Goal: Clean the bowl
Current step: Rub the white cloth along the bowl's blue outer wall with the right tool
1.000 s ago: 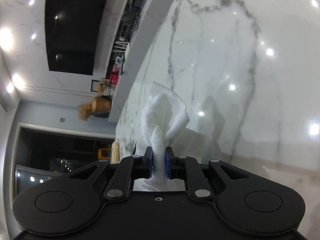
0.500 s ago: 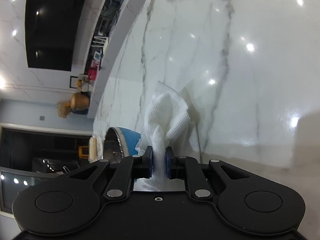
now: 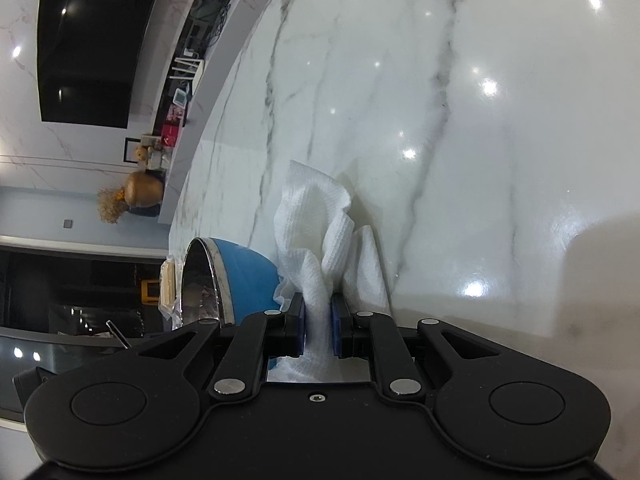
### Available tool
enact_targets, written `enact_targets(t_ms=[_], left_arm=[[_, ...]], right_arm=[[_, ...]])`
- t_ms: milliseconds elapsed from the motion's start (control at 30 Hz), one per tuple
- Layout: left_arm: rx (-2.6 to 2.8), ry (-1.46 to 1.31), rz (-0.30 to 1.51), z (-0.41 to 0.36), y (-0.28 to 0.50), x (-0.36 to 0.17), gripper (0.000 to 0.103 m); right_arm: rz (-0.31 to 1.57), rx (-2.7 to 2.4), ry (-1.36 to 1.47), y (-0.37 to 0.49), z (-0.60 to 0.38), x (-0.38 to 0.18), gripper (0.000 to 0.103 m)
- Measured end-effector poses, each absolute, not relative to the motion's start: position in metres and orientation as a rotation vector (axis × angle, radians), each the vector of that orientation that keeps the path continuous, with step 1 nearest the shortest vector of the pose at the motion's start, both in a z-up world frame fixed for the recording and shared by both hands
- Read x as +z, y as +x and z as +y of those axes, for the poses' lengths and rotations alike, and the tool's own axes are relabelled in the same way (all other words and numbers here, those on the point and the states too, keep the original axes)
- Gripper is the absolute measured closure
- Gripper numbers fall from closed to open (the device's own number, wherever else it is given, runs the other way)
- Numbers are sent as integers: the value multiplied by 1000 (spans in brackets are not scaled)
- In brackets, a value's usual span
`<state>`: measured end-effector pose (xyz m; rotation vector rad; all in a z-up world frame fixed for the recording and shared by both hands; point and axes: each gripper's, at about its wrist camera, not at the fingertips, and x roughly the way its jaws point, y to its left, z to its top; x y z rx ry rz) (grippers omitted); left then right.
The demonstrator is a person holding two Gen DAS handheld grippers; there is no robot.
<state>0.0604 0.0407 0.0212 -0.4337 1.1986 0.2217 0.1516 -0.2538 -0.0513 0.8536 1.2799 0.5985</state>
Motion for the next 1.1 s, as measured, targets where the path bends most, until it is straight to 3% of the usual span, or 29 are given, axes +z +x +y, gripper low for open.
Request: enact_targets(t_ms=[67, 133, 433, 933, 1033, 1100], left_arm=[[220, -424, 1203, 39, 60, 23, 73], [219, -400, 1208, 36, 60, 24, 85], [242, -350, 1193, 42, 69, 26, 92], [261, -324, 1178, 41, 78, 23, 92], [258, -361, 1198, 44, 74, 20, 81], [250, -382, 1210, 44, 72, 17, 79]], right_arm=[[1280, 602, 854, 151, -251, -51, 91], [1278, 610, 859, 151, -247, -49, 91], [1150, 714, 1037, 159, -236, -29, 91], [1276, 626, 833, 180, -160, -35, 91], [1278, 626, 830, 182, -151, -34, 91], [1277, 626, 832, 185, -145, -33, 91]])
